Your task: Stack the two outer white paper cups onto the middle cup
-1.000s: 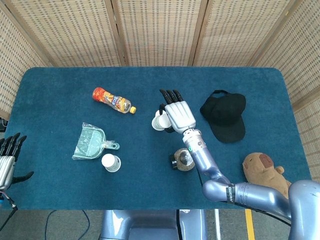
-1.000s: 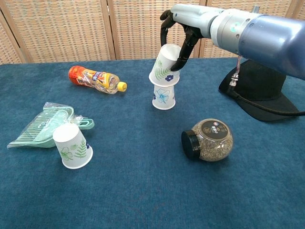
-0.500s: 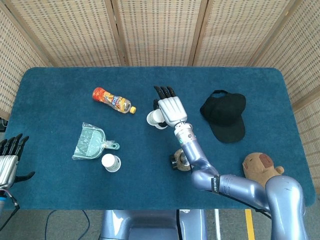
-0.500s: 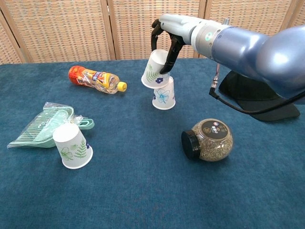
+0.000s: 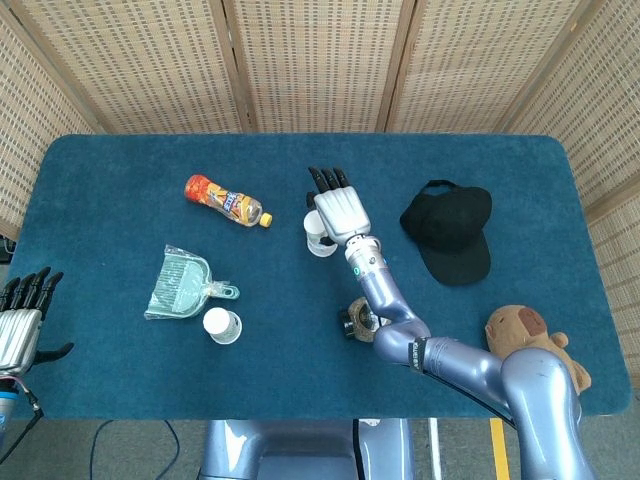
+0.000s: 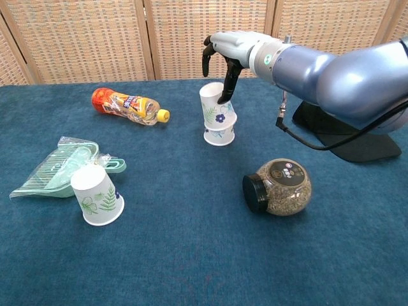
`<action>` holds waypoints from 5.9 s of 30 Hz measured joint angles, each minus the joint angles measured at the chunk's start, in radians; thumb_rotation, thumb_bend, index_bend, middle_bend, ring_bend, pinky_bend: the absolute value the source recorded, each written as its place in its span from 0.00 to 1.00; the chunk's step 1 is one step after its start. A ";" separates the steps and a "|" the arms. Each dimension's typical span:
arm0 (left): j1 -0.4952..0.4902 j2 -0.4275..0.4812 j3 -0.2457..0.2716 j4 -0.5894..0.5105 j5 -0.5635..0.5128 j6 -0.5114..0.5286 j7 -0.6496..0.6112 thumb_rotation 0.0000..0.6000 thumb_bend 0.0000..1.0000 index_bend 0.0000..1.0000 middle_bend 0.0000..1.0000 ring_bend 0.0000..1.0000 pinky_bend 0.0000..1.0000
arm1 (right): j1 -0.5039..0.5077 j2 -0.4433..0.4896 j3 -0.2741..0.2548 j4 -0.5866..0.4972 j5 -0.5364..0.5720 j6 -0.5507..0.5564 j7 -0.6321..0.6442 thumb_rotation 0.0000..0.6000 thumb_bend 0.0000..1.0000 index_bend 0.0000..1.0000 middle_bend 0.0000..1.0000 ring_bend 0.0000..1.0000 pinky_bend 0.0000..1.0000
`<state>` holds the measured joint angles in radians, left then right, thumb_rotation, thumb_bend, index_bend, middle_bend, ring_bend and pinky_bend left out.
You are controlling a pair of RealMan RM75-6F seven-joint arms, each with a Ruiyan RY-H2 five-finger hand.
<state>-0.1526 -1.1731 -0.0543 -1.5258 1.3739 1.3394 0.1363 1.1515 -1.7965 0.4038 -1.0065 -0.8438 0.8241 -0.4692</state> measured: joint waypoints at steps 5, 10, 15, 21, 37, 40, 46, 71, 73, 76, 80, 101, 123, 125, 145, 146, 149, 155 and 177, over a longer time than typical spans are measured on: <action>0.000 0.001 0.005 -0.004 0.012 0.005 -0.002 1.00 0.02 0.00 0.00 0.00 0.00 | -0.016 0.023 -0.004 -0.040 0.024 0.016 -0.020 1.00 0.20 0.31 0.00 0.00 0.00; 0.004 0.004 0.009 -0.009 0.023 0.018 -0.006 1.00 0.02 0.00 0.00 0.00 0.00 | -0.049 0.061 -0.021 -0.110 0.028 0.049 -0.034 1.00 0.20 0.30 0.00 0.00 0.00; 0.006 0.007 0.011 -0.012 0.029 0.024 -0.008 1.00 0.02 0.00 0.00 0.00 0.00 | -0.098 0.101 -0.047 -0.183 0.012 0.093 -0.030 1.00 0.20 0.29 0.00 0.00 0.00; 0.009 0.008 0.017 -0.017 0.040 0.028 -0.015 1.00 0.02 0.00 0.00 0.00 0.00 | -0.231 0.188 -0.118 -0.324 -0.076 0.212 0.029 1.00 0.20 0.25 0.00 0.00 0.00; 0.008 0.005 0.052 -0.046 0.094 0.027 0.002 1.00 0.02 0.00 0.00 0.00 0.00 | -0.666 0.433 -0.364 -0.526 -0.425 0.602 0.319 1.00 0.20 0.24 0.00 0.00 0.00; 0.007 0.005 0.063 -0.060 0.112 0.025 0.005 1.00 0.02 0.00 0.00 0.00 0.00 | -0.720 0.449 -0.390 -0.525 -0.470 0.642 0.370 1.00 0.20 0.24 0.00 0.00 0.00; -0.015 0.018 0.068 -0.107 0.130 -0.008 -0.001 1.00 0.15 0.06 0.00 0.00 0.00 | -0.793 0.461 -0.418 -0.483 -0.537 0.687 0.443 1.00 0.20 0.24 0.00 0.00 0.00; -0.382 -0.013 -0.042 -0.283 -0.171 -0.439 0.256 1.00 0.24 0.24 0.00 0.00 0.00 | -0.852 0.484 -0.337 -0.454 -0.590 0.651 0.551 1.00 0.20 0.24 0.00 0.00 0.00; -0.398 -0.031 -0.040 -0.289 -0.190 -0.442 0.283 1.00 0.24 0.24 0.00 0.00 0.00 | -0.853 0.485 -0.333 -0.452 -0.593 0.647 0.554 1.00 0.20 0.24 0.00 0.00 0.00; -0.416 -0.055 -0.036 -0.298 -0.216 -0.444 0.316 1.00 0.24 0.24 0.00 0.00 0.00 | -0.856 0.485 -0.327 -0.451 -0.597 0.644 0.559 1.00 0.20 0.25 0.00 0.00 0.00; -0.434 -0.083 -0.028 -0.305 -0.243 -0.439 0.352 1.00 0.24 0.26 0.00 0.00 0.00 | -0.861 0.487 -0.319 -0.451 -0.600 0.641 0.571 1.00 0.20 0.25 0.00 0.00 0.00; -0.480 -0.164 0.010 -0.272 -0.315 -0.376 0.435 1.00 0.29 0.40 0.00 0.00 0.00 | -0.879 0.493 -0.291 -0.453 -0.611 0.625 0.591 1.00 0.20 0.25 0.00 0.00 0.00; -0.581 -0.137 -0.142 -0.290 -0.310 -0.330 0.404 1.00 0.34 0.38 0.00 0.00 0.00 | -0.893 0.510 -0.257 -0.450 -0.575 0.603 0.621 1.00 0.20 0.25 0.00 0.00 0.00; -0.602 -0.156 -0.166 -0.263 -0.310 -0.330 0.400 1.00 0.34 0.38 0.00 0.00 0.00 | -0.893 0.509 -0.254 -0.445 -0.567 0.595 0.621 1.00 0.20 0.25 0.00 0.00 0.00; -0.850 -0.513 -0.298 0.252 -0.300 -0.380 0.309 1.00 0.33 0.37 0.00 0.00 0.00 | -0.873 0.483 -0.230 -0.360 -0.507 0.497 0.684 1.00 0.20 0.25 0.00 0.00 0.00; -0.859 -0.523 -0.301 0.267 -0.304 -0.387 0.308 1.00 0.33 0.37 0.00 0.00 0.00 | -0.872 0.483 -0.229 -0.357 -0.504 0.491 0.689 1.00 0.20 0.25 0.00 0.00 0.00; -0.886 -0.552 -0.306 0.310 -0.314 -0.407 0.303 1.00 0.33 0.37 0.00 0.00 0.00 | -0.870 0.483 -0.225 -0.345 -0.492 0.473 0.704 1.00 0.20 0.25 0.00 0.00 0.00; -0.928 -0.597 -0.313 0.386 -0.317 -0.419 0.300 1.00 0.32 0.35 0.00 0.00 0.00 | -0.870 0.482 -0.216 -0.335 -0.481 0.466 0.720 1.00 0.20 0.25 0.00 0.00 0.00; -0.886 -0.551 -0.273 0.278 -0.338 -0.378 0.306 1.00 0.23 0.04 0.00 0.00 0.00 | -0.874 0.485 -0.221 -0.340 -0.503 0.471 0.717 1.00 0.20 0.24 0.00 0.00 0.00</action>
<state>-1.0383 -1.7240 -0.3269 -1.2475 1.0354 0.9613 0.4418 0.2771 -1.3114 0.1824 -1.3462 -1.3469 1.2954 0.2482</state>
